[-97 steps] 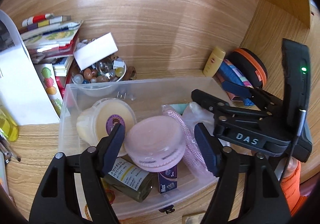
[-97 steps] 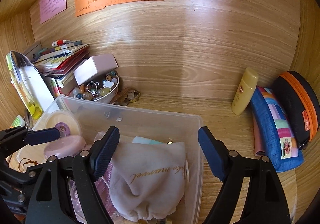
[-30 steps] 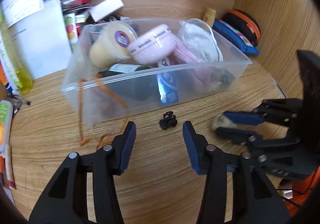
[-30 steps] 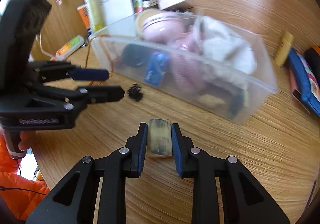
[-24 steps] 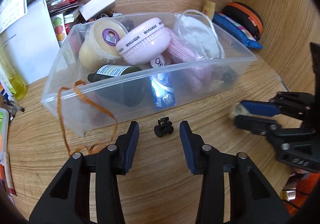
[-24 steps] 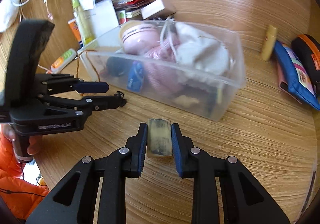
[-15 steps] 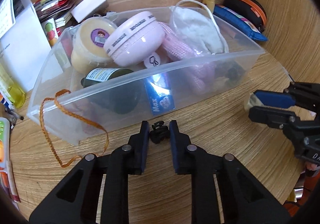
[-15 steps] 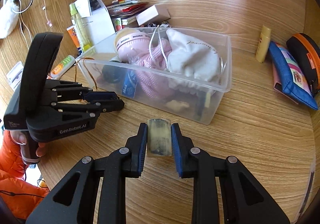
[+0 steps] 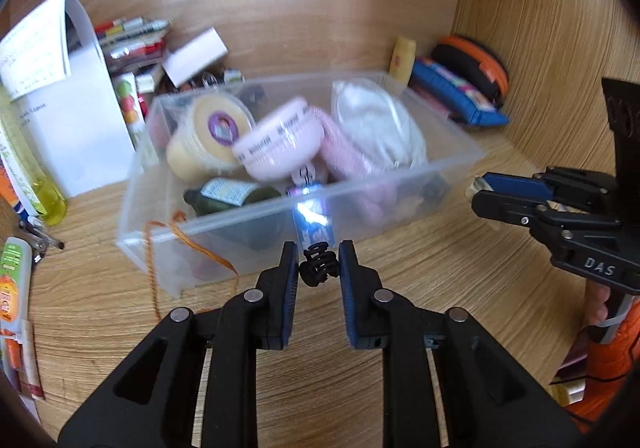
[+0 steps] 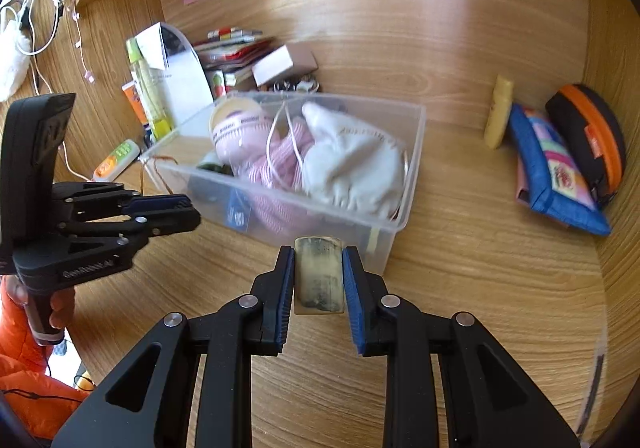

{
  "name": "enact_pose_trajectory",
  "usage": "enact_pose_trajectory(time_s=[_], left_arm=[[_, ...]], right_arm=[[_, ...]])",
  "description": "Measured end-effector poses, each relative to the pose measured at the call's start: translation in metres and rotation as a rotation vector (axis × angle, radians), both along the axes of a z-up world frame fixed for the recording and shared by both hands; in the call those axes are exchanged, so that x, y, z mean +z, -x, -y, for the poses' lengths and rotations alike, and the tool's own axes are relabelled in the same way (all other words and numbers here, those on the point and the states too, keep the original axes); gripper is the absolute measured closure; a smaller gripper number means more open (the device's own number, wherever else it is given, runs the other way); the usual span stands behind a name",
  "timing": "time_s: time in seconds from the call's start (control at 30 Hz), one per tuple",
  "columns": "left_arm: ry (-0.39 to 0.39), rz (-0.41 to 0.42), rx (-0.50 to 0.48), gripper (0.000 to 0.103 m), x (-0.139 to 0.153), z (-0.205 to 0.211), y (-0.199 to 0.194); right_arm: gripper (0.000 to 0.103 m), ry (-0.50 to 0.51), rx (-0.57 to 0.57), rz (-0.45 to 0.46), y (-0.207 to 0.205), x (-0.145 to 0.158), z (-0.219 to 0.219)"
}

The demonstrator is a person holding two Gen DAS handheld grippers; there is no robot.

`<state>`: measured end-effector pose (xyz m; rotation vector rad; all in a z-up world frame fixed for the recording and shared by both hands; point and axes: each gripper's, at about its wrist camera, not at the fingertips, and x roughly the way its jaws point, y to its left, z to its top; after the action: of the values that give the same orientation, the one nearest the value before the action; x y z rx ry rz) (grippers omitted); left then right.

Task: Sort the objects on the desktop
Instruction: 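Close the left tool on the black hair clip while the right tool grasps the beige block, then carry the hair clip with the left tool while the right tool carries the beige block to the bin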

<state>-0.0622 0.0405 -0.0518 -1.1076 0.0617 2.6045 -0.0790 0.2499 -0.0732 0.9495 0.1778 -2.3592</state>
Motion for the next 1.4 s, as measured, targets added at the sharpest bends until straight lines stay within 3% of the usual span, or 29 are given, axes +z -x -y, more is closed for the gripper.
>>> enact_pose_trajectory(time_s=[0.4,0.77,1.0,1.4], left_arm=[[-0.046,-0.125,0.065,0.084,0.040,0.027,0.006],[-0.034,-0.157,0.106,0.084,0.049,0.042,0.038],[-0.032,-0.118,0.134,0.084,0.031,0.053,0.051],[-0.048,-0.068,0.156,0.084,0.011,0.061,0.062]], right_arm=[[0.081,0.033,-0.047,-0.089,0.016,0.034,-0.005],[0.081,0.026,0.011,-0.162,0.046,0.059,0.023],[0.081,0.067,0.042,-0.090,0.067,0.042,0.041],[0.081,-0.013,0.036,-0.062,0.081,0.011,0.060]])
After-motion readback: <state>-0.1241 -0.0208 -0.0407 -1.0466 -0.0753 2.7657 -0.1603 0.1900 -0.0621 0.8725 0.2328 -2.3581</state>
